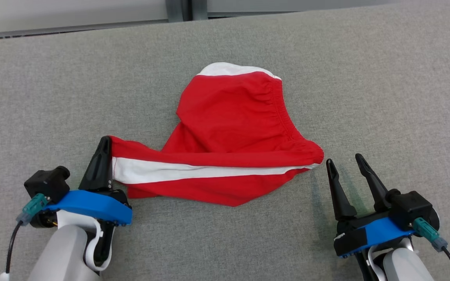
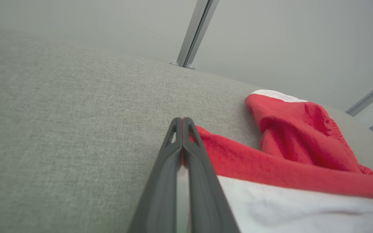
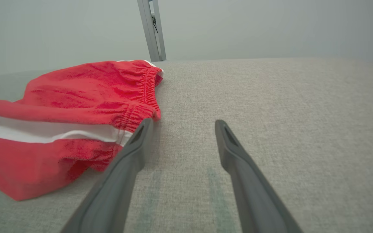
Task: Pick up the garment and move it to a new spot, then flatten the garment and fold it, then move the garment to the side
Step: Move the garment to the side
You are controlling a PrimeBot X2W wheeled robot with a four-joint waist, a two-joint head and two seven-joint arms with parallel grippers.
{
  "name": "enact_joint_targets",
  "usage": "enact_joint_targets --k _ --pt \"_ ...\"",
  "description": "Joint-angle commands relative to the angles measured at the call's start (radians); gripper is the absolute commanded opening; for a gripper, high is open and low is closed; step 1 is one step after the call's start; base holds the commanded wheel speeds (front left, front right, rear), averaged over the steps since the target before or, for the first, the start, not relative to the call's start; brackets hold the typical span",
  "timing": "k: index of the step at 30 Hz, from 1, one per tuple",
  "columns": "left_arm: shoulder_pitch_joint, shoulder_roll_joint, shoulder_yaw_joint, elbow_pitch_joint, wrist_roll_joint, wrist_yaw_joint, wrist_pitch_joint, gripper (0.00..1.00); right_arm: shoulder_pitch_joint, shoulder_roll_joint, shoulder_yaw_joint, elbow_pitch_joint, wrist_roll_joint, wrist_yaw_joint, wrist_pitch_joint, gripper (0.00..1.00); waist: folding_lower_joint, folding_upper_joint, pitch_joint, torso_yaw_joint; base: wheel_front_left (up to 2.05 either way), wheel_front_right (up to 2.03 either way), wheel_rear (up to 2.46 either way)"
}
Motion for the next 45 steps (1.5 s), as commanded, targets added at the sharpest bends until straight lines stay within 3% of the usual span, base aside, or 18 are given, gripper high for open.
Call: enact_joint_targets --k 1,7,14,23,24,25,38,45 --pt "-0.026 0.002 0.008 0.007 0.011 -0.002 -0.003 0.0 -0.014 -0.004 0.004 -0.008 0.004 0.0 -0.004 1.0 -0.0001 -0.0001 0.008 -0.002 0.0 0.0 0.0" --pt "-0.099 0.0 0.07 0.116 0.059 -0.002 -0.003 0.0 -0.024 -0.004 0.024 -0.034 0.011 0.0 -0.004 1.0 -0.0001 -0.0001 0.057 -0.022 0.0 0.0 0.0" --pt "-0.16 0.016 0.065 0.245 0.122 -0.001 0.0 0.0 -0.035 -0.004 0.037 -0.06 0.021 0.0 -0.004 1.0 -0.0001 -0.0001 0.101 -0.036 0.0 0.0 0.0" --pt "-0.157 0.019 0.079 0.251 0.153 0.001 0.0 0.0 -0.024 -0.004 0.074 -0.138 0.027 0.0 -0.004 1.0 -0.0001 -0.0001 0.101 -0.023 0.0 0.0 0.0" --pt "-0.153 0.018 0.085 0.243 0.158 0.001 0.0 0.3 -0.023 -0.004 0.073 -0.137 0.026 0.0 -0.004 1.0 -0.0001 -0.0001 0.097 -0.021 0.0 0.0 0.0" --pt "-0.149 0.015 0.095 0.235 0.164 0.001 0.0 1.0 -0.024 -0.004 0.073 -0.134 0.025 0.0 -0.004 1.0 -0.0001 -0.0001 0.095 -0.019 0.0 0.0 0.0" --pt "-0.054 -0.045 0.218 0.144 0.243 0.0 -0.001 1.0 -0.002 -0.004 0.04 -0.077 0.021 0.0 -0.004 1.0 -0.0001 -0.0001 -0.01 0.022 0.0 0.0 0.0" --pt "0.07 -0.074 0.276 0.07 0.35 0.0 -0.001 1.0 0.036 -0.004 0.016 -0.037 0.016 0.0 -0.004 1.0 -0.0001 -0.0001 -0.117 0.058 0.0 0.0 0.0"
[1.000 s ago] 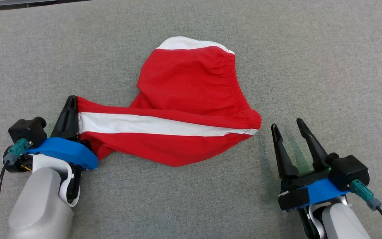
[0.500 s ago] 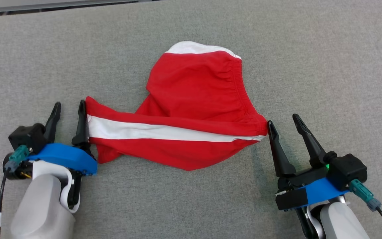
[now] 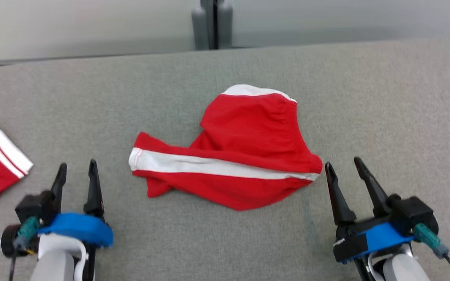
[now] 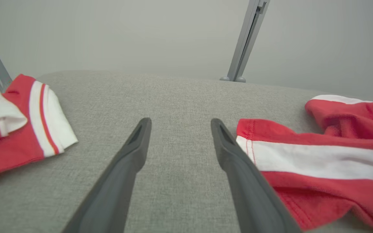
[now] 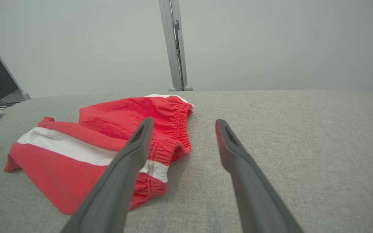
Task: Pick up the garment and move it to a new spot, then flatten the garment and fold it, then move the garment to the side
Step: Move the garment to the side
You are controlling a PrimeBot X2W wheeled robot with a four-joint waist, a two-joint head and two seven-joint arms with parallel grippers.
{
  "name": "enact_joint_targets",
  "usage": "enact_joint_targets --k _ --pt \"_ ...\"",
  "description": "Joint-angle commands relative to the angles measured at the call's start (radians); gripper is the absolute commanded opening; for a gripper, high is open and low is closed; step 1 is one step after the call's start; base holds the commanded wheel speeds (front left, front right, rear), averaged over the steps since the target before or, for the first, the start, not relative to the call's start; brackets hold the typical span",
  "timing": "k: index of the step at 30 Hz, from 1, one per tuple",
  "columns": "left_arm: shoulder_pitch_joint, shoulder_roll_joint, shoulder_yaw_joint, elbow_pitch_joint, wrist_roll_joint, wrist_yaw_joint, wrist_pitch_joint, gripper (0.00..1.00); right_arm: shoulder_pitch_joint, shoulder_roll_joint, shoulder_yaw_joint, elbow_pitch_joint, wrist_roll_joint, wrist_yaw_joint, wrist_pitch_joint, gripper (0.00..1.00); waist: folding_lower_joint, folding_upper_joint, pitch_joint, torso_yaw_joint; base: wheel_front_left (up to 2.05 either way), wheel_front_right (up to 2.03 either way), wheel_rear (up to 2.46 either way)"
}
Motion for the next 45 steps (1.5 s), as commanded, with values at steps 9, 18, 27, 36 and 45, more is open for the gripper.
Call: enact_joint_targets --k 9,18,27,36,45 --pt "0.187 -0.047 0.043 -0.057 0.112 0.01 0.0 1.0 0.095 -0.004 -0.05 0.068 -0.007 0.0 -0.003 1.0 0.0001 -0.0002 -0.144 0.027 0.0 0.0 0.0" --pt "0.29 -0.078 0.053 -0.084 0.163 0.037 0.0 1.0 0.144 -0.004 -0.084 0.12 -0.041 0.0 -0.003 1.0 0.0001 -0.0002 -0.225 0.024 0.0 0.0 0.0" --pt "0.322 -0.091 0.04 -0.103 0.192 0.042 0.0 1.0 0.15 -0.004 -0.082 0.148 -0.056 0.0 -0.003 1.0 0.0001 -0.0002 -0.255 0.027 0.0 0.0 0.0" --pt "0.305 -0.096 0.013 -0.107 0.174 0.023 0.0 1.0 0.135 -0.004 -0.062 0.159 -0.048 0.0 -0.003 1.0 0.0001 -0.0002 -0.221 0.053 0.0 0.0 0.0" --pt "0.253 -0.076 -0.013 -0.109 0.143 0.001 0.0 1.0 0.054 -0.004 -0.056 0.186 -0.065 0.0 -0.003 1.0 0.0001 -0.0002 -0.106 0.101 0.0 0.0 0.0"
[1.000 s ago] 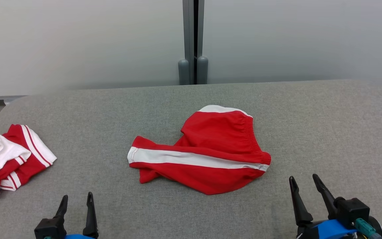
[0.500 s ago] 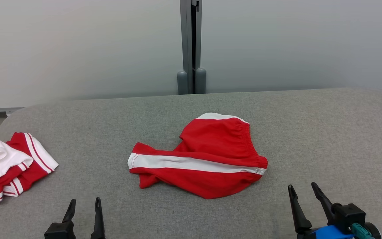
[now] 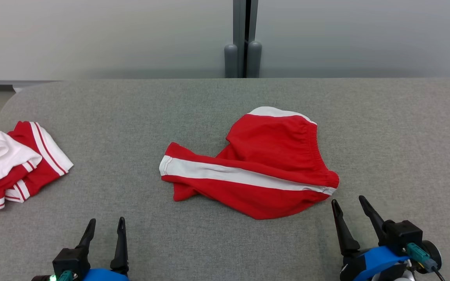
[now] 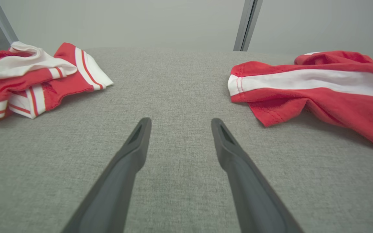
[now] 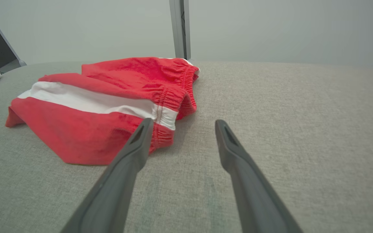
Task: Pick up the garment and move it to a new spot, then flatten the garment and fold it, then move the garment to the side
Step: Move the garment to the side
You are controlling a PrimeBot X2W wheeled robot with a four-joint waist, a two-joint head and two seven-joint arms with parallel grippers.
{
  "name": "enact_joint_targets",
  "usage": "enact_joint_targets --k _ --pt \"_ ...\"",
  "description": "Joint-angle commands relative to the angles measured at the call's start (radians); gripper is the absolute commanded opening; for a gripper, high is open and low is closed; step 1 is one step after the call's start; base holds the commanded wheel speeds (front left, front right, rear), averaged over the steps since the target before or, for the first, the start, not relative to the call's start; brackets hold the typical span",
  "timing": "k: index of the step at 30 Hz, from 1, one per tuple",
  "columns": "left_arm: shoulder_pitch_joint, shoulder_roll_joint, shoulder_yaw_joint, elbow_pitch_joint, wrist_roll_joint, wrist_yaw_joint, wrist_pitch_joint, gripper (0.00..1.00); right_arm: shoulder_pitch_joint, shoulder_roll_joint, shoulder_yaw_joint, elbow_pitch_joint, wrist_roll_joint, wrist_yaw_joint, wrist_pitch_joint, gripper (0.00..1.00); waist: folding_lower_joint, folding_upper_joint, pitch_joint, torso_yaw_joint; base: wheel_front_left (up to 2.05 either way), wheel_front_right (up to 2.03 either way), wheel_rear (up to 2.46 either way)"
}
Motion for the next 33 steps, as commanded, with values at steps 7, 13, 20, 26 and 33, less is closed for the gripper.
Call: enact_joint_targets --k 7,13,20,26,33 --pt "-0.039 0.032 -0.028 -0.018 -0.039 -0.007 0.0 1.0 -0.051 -0.004 0.003 0.013 -0.01 0.0 -0.004 1.0 -0.0001 -0.0001 0.063 0.027 0.0 0.0 0.0" --pt "-0.059 0.05 -0.05 -0.023 -0.065 -0.007 0.0 1.0 -0.079 -0.004 0.004 0.019 -0.021 0.0 -0.004 1.0 -0.0001 -0.0001 0.091 0.028 0.0 0.0 0.0" --pt "-0.068 0.063 -0.069 -0.026 -0.085 -0.007 0.0 1.0 -0.1 -0.004 0.014 0.017 -0.025 0.0 -0.004 0.93 -0.0001 -0.0001 0.111 0.031 0.0 0.0 0.0" --pt "-0.071 0.069 -0.07 -0.02 -0.089 -0.007 0.0 1.0 -0.096 -0.004 0.024 0.004 -0.023 0.0 -0.004 0.6 -0.0001 -0.0001 0.118 0.028 0.0 0.0 0.0" --pt "-0.063 0.064 -0.068 -0.013 -0.086 -0.007 0.0 1.0 -0.073 -0.004 0.032 -0.009 -0.023 0.0 -0.004 0.45 -0.0001 -0.0001 0.109 0.013 0.0 0.0 0.0"
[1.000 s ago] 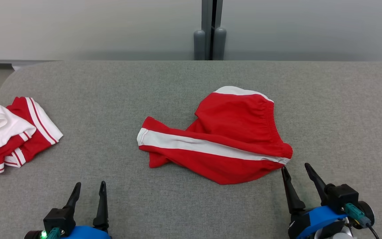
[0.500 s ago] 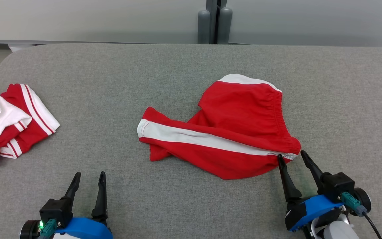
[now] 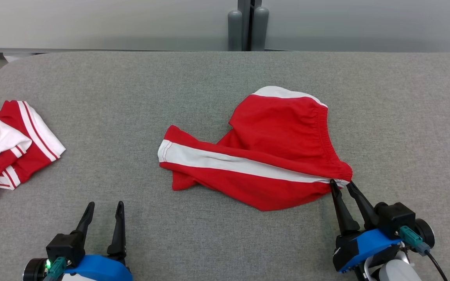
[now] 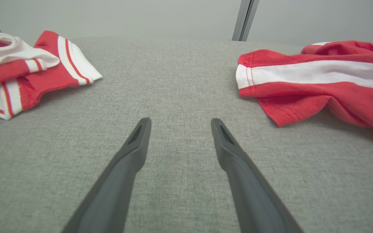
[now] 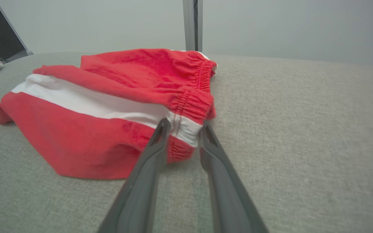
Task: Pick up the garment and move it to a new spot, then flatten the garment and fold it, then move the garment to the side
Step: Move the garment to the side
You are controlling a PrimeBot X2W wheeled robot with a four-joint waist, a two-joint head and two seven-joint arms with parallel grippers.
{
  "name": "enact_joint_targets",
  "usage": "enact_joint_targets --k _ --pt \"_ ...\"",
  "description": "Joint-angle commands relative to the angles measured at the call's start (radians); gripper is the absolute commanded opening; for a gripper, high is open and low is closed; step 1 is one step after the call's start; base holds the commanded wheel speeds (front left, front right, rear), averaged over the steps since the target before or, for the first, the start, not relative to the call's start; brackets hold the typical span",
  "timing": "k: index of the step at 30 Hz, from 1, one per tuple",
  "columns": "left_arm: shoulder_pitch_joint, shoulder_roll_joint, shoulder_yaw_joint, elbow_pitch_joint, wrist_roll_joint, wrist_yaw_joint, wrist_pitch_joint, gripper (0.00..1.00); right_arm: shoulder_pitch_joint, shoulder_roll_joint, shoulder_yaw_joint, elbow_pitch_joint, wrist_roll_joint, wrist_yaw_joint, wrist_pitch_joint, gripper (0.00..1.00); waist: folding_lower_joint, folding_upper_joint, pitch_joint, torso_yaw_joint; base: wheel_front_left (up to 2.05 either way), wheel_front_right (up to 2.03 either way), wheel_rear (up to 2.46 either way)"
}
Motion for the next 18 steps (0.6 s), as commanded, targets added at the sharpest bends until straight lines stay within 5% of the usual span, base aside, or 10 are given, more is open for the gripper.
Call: enact_joint_targets --k 1,5,9,13,16,18 --pt "-0.005 0.0 -0.001 0.002 0.001 -0.002 0.0 1.0 0.008 -0.004 0.0 -0.008 -0.006 0.0 -0.004 0.46 0.0 -0.0002 -0.003 -0.003 0.0 0.0 0.0" --pt "-0.003 -0.002 -0.003 0.002 0.006 -0.002 0.0 1.0 0.018 -0.004 0.001 -0.014 -0.003 0.0 -0.004 0.39 0.0 -0.0002 -0.008 -0.009 0.0 0.0 0.0" --pt "-0.006 0.004 -0.009 -0.001 0.009 -0.002 0.0 1.0 0.024 -0.004 0.001 -0.02 -0.001 0.0 -0.004 0.21 0.0 -0.0002 -0.009 -0.013 0.0 0.0 0.0" --pt "-0.009 0.004 -0.022 -0.005 0.006 -0.002 0.0 1.0 0.029 -0.004 -0.003 -0.027 -0.008 0.0 -0.004 0.24 0.0 -0.0002 -0.013 -0.024 0.0 0.0 0.0" --pt "-0.009 -0.001 -0.032 -0.008 0.004 -0.002 0.0 1.0 0.031 -0.004 -0.005 -0.029 -0.011 0.0 -0.004 0.0 0.0 -0.0002 -0.012 -0.032 0.0 0.0 0.0" --pt "-0.011 -0.002 -0.038 -0.01 0.001 -0.002 0.0 1.0 0.03 -0.004 -0.005 -0.03 -0.014 0.0 -0.004 0.0 0.0 -0.0002 -0.01 -0.036 0.0 0.0 0.0"
